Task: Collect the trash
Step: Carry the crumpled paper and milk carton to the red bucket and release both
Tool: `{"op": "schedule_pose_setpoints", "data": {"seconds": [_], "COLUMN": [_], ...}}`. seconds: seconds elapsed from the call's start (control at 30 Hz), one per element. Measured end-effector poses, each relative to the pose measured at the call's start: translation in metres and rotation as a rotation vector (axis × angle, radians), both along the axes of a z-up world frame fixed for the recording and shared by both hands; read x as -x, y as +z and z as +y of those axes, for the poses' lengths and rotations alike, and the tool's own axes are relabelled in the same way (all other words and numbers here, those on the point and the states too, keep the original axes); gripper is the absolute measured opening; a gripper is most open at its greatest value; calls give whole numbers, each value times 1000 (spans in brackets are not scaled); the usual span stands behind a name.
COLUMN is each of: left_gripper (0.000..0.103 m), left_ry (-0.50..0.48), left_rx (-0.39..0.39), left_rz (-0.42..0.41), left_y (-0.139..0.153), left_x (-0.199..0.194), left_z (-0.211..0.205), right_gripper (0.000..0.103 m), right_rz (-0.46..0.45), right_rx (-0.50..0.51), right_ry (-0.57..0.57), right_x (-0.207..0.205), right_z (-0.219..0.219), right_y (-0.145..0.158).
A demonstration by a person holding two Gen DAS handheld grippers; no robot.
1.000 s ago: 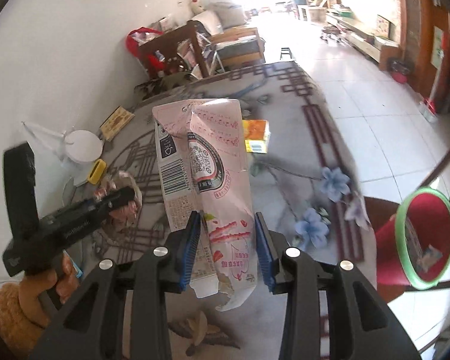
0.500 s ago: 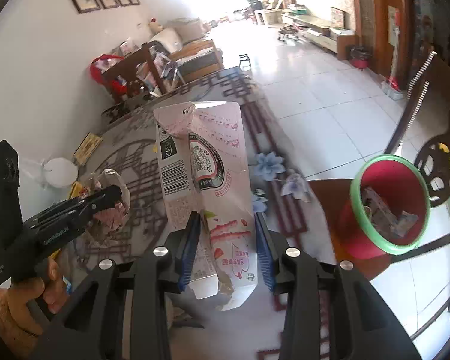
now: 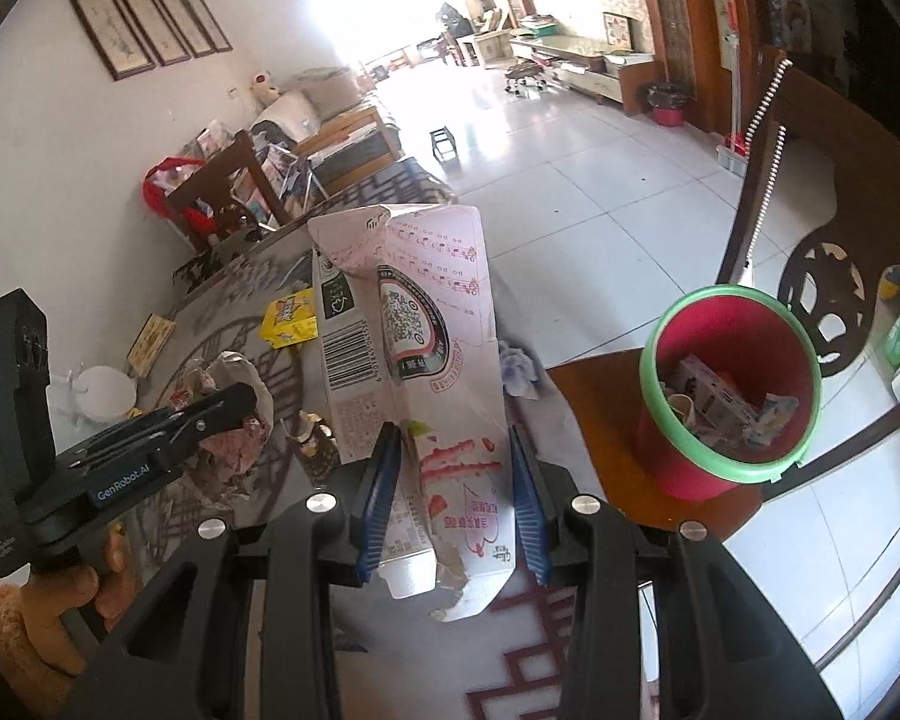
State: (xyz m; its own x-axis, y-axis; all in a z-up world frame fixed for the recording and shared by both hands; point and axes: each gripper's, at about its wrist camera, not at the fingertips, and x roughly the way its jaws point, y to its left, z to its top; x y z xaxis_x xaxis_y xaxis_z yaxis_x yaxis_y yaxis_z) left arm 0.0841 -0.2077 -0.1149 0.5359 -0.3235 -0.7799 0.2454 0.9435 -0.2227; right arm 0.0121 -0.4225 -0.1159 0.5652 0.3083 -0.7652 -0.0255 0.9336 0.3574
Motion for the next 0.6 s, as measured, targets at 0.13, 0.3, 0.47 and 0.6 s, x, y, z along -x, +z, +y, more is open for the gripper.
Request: {"op": "schedule_pose_setpoints", "data": {"seconds": [0.13, 0.3, 0.47, 0.6], "left_gripper": [35, 35, 35, 35], "left_ry": [-30, -71, -110, -141], "left_rx": [1, 7, 6, 7], "left_rz": [-7, -34, -47, -52], "left_y": [3, 12, 16, 17], "left_x": [-6, -11, -18, -23], "left_z": [-21, -45, -66, -82], "right_gripper": [36, 36, 36, 36], "right_rz": [9, 10, 3, 6], "right_rx": [-6, 0, 6, 12], "right_ry": [-27, -61, -120, -165], "right_x": [-2, -4, -2, 0], "right_z": [-17, -36, -62, -82], "right_y": [-3, -3, -2, -3]}}
